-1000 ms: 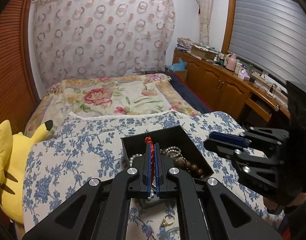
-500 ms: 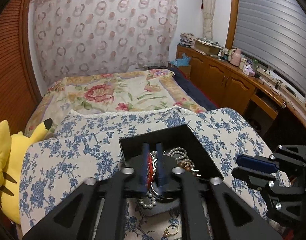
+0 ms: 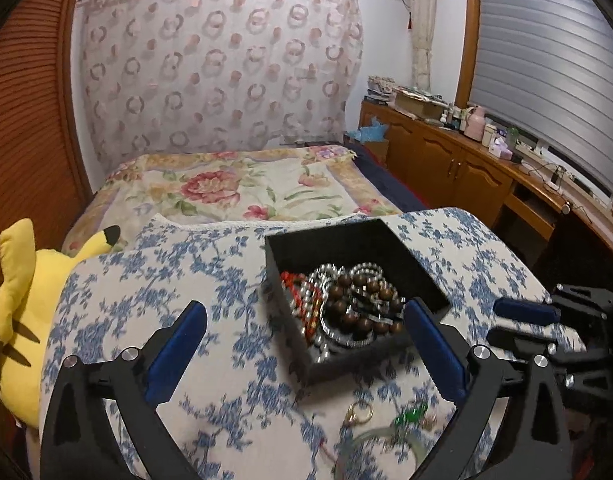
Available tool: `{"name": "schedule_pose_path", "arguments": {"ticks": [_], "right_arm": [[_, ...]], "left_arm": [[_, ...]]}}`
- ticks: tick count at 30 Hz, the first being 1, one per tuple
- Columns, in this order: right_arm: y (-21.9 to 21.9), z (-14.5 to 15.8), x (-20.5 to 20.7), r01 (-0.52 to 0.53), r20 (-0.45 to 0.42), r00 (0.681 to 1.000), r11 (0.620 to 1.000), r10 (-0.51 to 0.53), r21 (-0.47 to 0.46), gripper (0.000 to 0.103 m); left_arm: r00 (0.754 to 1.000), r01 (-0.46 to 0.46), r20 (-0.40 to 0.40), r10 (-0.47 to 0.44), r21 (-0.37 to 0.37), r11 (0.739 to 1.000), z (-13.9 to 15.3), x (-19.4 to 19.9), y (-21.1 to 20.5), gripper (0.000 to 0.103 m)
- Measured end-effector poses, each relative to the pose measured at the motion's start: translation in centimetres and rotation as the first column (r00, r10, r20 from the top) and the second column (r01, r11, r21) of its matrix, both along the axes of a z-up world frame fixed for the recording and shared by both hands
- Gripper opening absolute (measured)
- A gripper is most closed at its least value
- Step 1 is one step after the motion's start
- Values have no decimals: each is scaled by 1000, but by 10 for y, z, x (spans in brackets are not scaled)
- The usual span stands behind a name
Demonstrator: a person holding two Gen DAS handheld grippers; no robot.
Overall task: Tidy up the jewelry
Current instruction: 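Move both grippers back toward the jade bangle and green earrings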
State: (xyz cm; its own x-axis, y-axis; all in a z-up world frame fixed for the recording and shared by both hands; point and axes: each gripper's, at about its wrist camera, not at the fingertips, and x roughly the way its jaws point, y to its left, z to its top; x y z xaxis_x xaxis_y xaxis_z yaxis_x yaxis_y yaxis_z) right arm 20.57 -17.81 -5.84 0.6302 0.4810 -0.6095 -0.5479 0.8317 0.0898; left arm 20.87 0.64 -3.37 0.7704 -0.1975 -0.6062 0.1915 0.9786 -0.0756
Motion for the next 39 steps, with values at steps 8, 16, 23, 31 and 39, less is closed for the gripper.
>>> {"name": "schedule_pose_path", "arguments": {"ticks": [8, 16, 23, 31, 39], "right_arm": [[-5, -15, -20, 28, -26, 999, 1000, -29, -9, 67], [-2, -30, -31, -1, -65, 998, 998, -3, -61, 67], [-5, -33, -37, -11, -85, 996, 998, 6, -56, 67], [-11, -37, -39, -2, -100, 995, 999, -3, -51, 67], [-12, -36, -40, -3, -102, 995, 999, -1, -45, 67]], "left_arm": [[1000, 19, -18, -18, 42, 999, -18, -38, 6, 95], [990, 99, -109, -90, 73, 992, -43, -69, -2, 95], [970, 162, -195, -146, 69, 984, -58, -74, -18, 95], [955, 206, -234, -183, 75, 976, -67, -68, -39, 95], [947, 224, -255, -194, 96, 970, -73, -63, -51, 75]]}}
